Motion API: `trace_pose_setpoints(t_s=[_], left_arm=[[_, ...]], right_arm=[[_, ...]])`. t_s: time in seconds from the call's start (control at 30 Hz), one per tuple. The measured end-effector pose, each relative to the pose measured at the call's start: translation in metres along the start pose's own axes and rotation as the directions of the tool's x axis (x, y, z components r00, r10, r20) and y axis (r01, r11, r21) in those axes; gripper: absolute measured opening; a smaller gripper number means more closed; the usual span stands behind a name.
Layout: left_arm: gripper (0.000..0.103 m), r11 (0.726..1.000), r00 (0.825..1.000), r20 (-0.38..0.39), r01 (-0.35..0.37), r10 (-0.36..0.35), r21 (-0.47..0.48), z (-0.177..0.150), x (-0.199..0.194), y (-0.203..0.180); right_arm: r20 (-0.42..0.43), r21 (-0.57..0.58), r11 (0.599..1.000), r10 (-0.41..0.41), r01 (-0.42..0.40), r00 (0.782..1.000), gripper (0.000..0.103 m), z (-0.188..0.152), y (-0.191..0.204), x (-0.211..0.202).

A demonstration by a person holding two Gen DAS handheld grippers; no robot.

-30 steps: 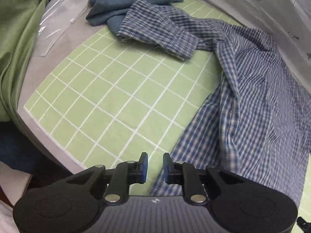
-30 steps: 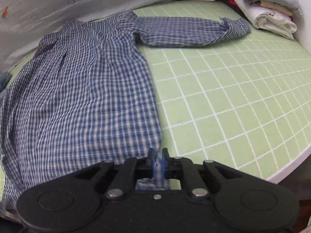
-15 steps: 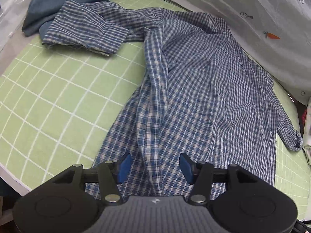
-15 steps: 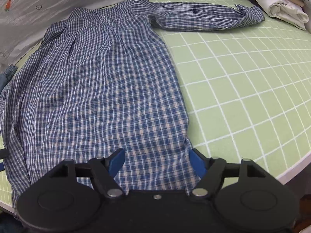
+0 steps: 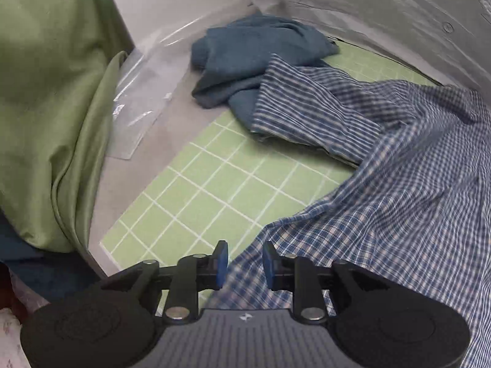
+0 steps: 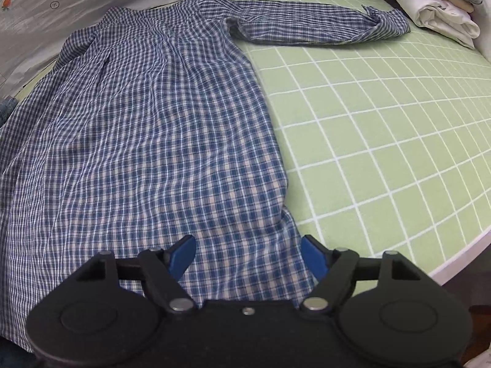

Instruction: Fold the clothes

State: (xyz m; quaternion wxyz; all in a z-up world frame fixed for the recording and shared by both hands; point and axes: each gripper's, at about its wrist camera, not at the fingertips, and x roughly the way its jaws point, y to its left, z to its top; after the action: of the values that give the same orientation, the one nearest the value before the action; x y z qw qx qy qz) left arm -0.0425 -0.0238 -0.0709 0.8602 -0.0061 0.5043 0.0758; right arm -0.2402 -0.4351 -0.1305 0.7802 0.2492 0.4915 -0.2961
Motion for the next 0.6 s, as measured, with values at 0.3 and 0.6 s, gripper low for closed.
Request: trace_pose_setpoints(t_s=[0.3,0.6], left_arm=[[0.055,0.98,0.983,-0.038,0.184,-0.181,0.072,-0.03,-0.014,-0.041],[0.056,0.948,0.97,-0.058,0.244,-0.237,0.206,-0.051,-0.034,-0.102]], right_arm=[[0.047,-0.004,1.0,-0.01,0.01,0.999,0.078,0.03,-0.003,0.022],[0.119,0.019,0.999,0.041,-0.043,0.992,0.078,0.1,-0.017,0.055]])
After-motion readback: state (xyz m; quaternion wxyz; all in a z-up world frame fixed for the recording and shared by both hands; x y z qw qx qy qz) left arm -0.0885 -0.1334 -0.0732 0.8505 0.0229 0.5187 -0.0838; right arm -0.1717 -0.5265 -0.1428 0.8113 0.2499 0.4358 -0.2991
